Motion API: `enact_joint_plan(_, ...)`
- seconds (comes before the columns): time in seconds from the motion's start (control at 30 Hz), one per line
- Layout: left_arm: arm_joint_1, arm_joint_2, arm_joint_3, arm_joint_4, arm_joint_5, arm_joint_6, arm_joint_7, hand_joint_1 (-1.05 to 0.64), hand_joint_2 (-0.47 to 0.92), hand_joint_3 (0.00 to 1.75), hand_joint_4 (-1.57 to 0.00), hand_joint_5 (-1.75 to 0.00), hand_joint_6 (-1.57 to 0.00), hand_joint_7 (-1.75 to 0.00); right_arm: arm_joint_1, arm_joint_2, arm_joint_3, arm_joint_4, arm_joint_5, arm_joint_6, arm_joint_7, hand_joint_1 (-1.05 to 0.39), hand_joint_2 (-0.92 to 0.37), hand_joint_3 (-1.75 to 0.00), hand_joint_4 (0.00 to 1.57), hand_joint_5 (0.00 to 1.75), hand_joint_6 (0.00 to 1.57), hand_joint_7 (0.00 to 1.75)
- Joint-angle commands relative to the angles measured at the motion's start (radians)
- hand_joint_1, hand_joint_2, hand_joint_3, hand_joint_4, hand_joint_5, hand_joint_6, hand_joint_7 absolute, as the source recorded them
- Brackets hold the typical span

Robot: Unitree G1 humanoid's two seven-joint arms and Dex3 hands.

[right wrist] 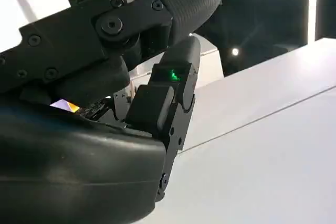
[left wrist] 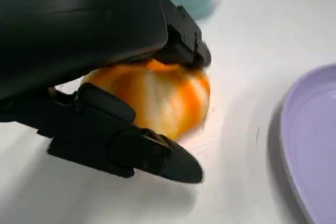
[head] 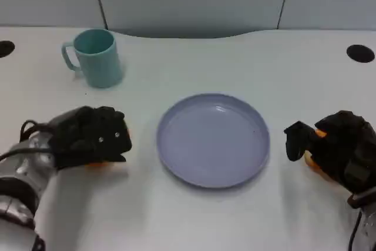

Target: Grasp the bread from the table and place it into the plate.

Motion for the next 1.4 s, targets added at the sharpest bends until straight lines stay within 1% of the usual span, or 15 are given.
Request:
enact_joint_plan(0.03,0.055,-0.016,-0.020,0.032,0.007,0.006,0.060,-0.16,0.77,0.00,-1.20,-0.12,-1.17,-0.11,0.012,-0.002,-0.007,-0.011,0.017,-0.006,0.009,-0.47,-0.89,0.00,0.74,1.38,1.24,0.01)
enact_joint_plan(0.2,0.059,0.005,0.016,0.022,-0.036,-0.094,0.132,-0.05,0.77,0.01,-1.22,-0.12,-1.19,-0.08,0.010,0.001,-0.005,-0.011,0.013,-0.018,0.006,-0.48,-0.89,0.00,0.73,1.41,1.24,0.02)
enact_joint_plan(0.3,0.037,0.019,0.039,0.005,-0.060,-0.149,0.176,-0.09,0.77,0.01,-1.24,-0.12,-1.19,-0.07,0.015,0.004,-0.004,-0.021,0.012,-0.011,-0.018,-0.49,-0.88,0.00,0.75,1.41,1.26,0.03)
enact_joint_plan(0.47,0.004,0.041,0.058,-0.024,-0.077,-0.232,0.227,-0.10,0.79,0.01,-1.22,-0.10,-1.17,-0.05,0.008,0.000,-0.002,-0.016,0.008,-0.024,-0.016,-0.48,-0.88,0.00,0.73,1.44,1.25,0.03)
enact_joint_plan(0.67,-0.032,0.064,0.075,-0.065,-0.086,-0.371,0.298,-0.16,0.79,0.01,-1.30,-0.16,-1.24,-0.07,-0.004,-0.005,0.003,-0.003,0.003,-0.025,-0.020,-0.46,-0.88,0.00,0.73,1.40,1.25,0.03)
enact_joint_plan(0.83,-0.040,0.068,0.069,-0.066,-0.080,-0.386,0.311,-0.18,0.79,0.01,-1.30,-0.17,-1.24,-0.06,0.001,-0.006,0.011,-0.015,0.001,-0.021,-0.029,-0.46,-0.88,0.00,0.73,1.41,1.24,0.03)
enact_joint_plan(0.97,-0.042,0.068,0.076,-0.089,-0.096,-0.442,0.288,-0.17,0.79,0.01,-1.31,-0.19,-1.24,-0.05,-0.006,0.002,0.007,0.001,0.005,-0.051,-0.022,-0.46,-0.89,0.00,0.73,1.42,1.24,0.02)
enact_joint_plan(1.1,-0.044,0.065,0.073,-0.092,-0.096,-0.430,0.257,-0.15,0.77,0.00,-1.26,-0.16,-1.21,-0.03,-0.006,0.003,0.010,0.001,0.004,-0.073,-0.020,-0.47,-0.89,0.00,0.72,1.42,1.24,0.03)
enact_joint_plan(1.13,-0.057,0.073,0.044,-0.092,-0.064,-0.369,0.222,-0.23,0.78,0.01,-1.17,-0.13,-1.12,-0.02,-0.007,0.003,0.008,0.004,0.007,-0.071,-0.019,-0.46,-0.89,0.00,0.72,1.43,1.24,0.03)
enact_joint_plan(1.17,-0.073,0.084,0.014,-0.092,-0.036,-0.296,0.152,-0.39,0.80,0.02,-1.01,-0.07,-0.94,-0.01,-0.005,0.004,0.008,0.004,0.008,-0.071,-0.022,-0.46,-0.89,0.00,0.72,1.43,1.25,0.03)
enact_joint_plan(1.2,-0.090,0.092,-0.017,-0.092,-0.010,-0.218,0.068,-0.57,0.84,0.03,-0.78,-0.04,-0.71,-0.01,-0.004,0.005,0.007,0.003,0.010,-0.068,-0.022,-0.46,-0.89,0.00,0.73,1.43,1.25,0.03)
enact_joint_plan(1.23,-0.101,0.098,-0.040,-0.096,0.008,-0.156,0.002,-0.79,0.88,0.03,-0.48,-0.01,-0.43,0.00,-0.005,0.006,0.006,0.004,0.013,-0.065,-0.017,-0.46,-0.89,0.00,0.73,1.43,1.25,0.03)
enact_joint_plan(1.27,-0.103,0.099,-0.054,-0.101,0.017,-0.112,-0.042,-0.89,0.90,0.04,-0.36,-0.01,-0.33,0.00,-0.005,0.008,0.004,0.006,0.016,-0.060,-0.014,-0.45,-0.89,0.00,0.73,1.43,1.24,0.03)
enact_joint_plan(1.33,-0.094,0.101,-0.067,-0.116,0.026,-0.057,-0.083,-1.01,0.92,0.06,-0.16,0.00,-0.20,0.00,-0.005,0.010,0.003,0.007,0.018,-0.056,-0.015,-0.46,-0.88,0.00,0.73,1.44,1.25,0.04)
enact_joint_plan(1.4,-0.080,0.101,-0.077,-0.117,0.030,-0.031,-0.087,-1.04,0.92,0.15,-0.06,0.00,-0.14,0.00,-0.001,0.008,0.008,0.000,0.011,-0.059,-0.025,-0.49,-0.88,0.00,0.74,1.44,1.26,0.04)
